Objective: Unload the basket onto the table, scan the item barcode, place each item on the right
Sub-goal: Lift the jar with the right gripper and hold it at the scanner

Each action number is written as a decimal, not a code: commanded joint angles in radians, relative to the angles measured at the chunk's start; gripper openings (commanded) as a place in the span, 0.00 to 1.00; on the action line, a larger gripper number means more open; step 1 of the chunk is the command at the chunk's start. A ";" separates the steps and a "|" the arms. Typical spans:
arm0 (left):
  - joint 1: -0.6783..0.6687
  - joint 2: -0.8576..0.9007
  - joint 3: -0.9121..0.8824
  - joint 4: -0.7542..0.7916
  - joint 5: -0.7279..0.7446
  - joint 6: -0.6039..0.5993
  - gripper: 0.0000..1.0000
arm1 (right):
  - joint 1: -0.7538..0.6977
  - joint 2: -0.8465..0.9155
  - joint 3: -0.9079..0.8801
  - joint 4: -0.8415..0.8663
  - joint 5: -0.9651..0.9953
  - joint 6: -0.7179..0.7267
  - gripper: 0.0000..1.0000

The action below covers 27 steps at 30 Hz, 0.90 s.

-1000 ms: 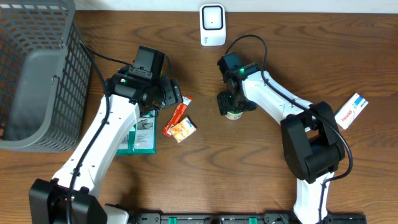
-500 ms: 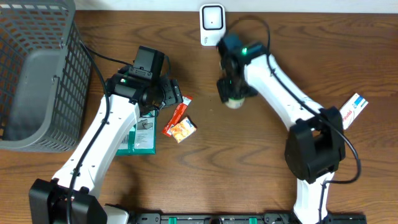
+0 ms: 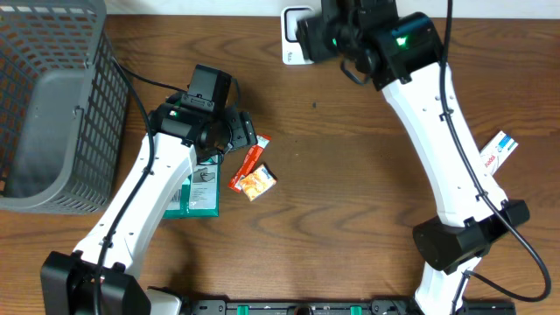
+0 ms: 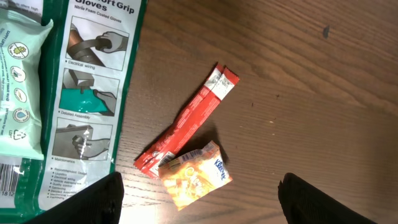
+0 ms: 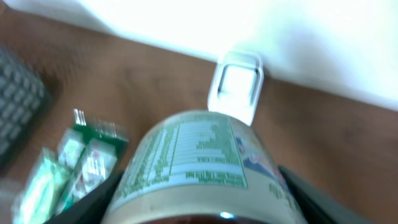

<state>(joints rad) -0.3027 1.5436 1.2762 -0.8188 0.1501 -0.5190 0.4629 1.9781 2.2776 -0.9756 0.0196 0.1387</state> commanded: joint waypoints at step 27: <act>0.003 0.005 -0.005 -0.004 -0.013 0.010 0.82 | -0.047 0.367 -0.628 1.603 0.148 -0.018 0.01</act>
<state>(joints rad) -0.3027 1.5436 1.2762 -0.8188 0.1501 -0.5190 0.4194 2.3127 1.6478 0.5915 0.1547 0.1619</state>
